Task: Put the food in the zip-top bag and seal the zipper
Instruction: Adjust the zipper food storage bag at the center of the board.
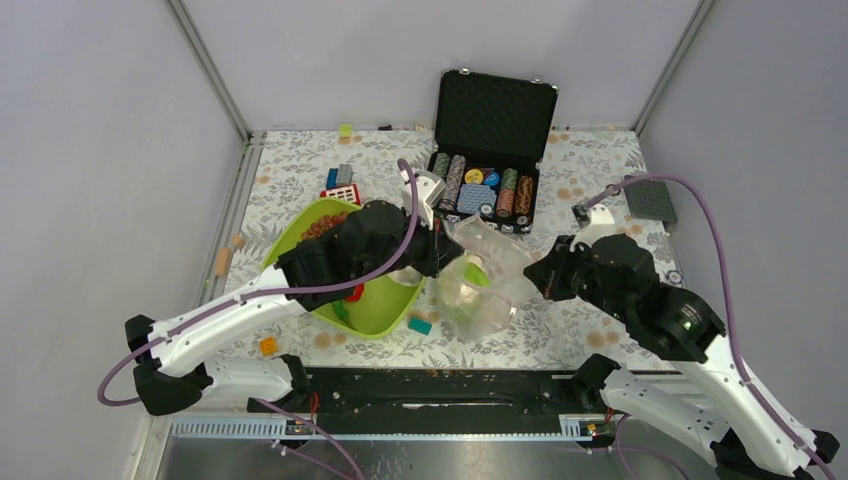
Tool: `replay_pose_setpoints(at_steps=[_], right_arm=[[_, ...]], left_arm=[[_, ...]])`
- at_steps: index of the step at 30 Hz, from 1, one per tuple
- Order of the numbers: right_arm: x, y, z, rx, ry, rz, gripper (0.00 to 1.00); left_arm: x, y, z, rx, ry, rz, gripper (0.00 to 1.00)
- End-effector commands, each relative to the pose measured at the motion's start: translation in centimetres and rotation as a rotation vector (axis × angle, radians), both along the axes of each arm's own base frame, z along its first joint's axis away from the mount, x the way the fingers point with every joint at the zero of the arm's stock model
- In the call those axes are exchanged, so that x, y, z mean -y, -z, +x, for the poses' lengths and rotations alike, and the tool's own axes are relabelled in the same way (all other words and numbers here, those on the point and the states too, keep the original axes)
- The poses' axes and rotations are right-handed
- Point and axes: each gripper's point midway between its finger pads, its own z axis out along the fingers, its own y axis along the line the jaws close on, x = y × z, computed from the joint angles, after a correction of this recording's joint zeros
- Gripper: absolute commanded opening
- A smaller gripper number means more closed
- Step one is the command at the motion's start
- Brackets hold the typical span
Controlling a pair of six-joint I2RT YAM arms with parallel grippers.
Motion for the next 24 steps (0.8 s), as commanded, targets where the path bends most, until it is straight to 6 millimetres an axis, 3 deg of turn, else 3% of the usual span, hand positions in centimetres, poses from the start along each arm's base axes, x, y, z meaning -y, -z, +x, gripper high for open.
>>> replay_pose_setpoints(at_steps=[1, 5, 8, 9, 12, 15, 19, 24], right_arm=[[4.5, -0.6, 0.5, 0.042, 0.162, -0.126, 0.00], [6.4, -1.0, 0.6, 0.056, 0.221, -0.195, 0.00], [6.6, -2.0, 0.7, 0.077, 0.219, -0.194, 0.00], [6.6, -2.3, 0.7, 0.085, 0.217, -0.191, 0.00], [6.6, -3.2, 0.8, 0.101, 0.222, -0.181, 0.00], [5.5, -3.1, 1.4, 0.098, 0.211, -0.153, 0.00], [3.2, -3.1, 2.1, 0.097, 0.159, -0.089, 0.00], [1.1, -3.2, 3.2, 0.093, 0.122, -0.067, 0.00]], left_arm=[[-0.3, -3.5, 2.2, 0.098, -0.093, -0.034, 0.00], [-0.6, -2.0, 3.5, 0.089, -0.165, 0.026, 0.00], [-0.2, -1.5, 3.8, 0.078, -0.161, 0.040, 0.01], [0.0, -1.5, 3.8, 0.077, -0.157, 0.038, 0.05], [0.4, -1.4, 3.9, 0.068, -0.136, 0.039, 0.30], [0.6, -0.7, 3.7, 0.044, -0.117, 0.044, 0.94], [-1.3, -0.1, 3.5, 0.026, -0.170, 0.051, 0.99], [-6.5, 1.4, 3.1, 0.001, -0.319, 0.030, 0.99]])
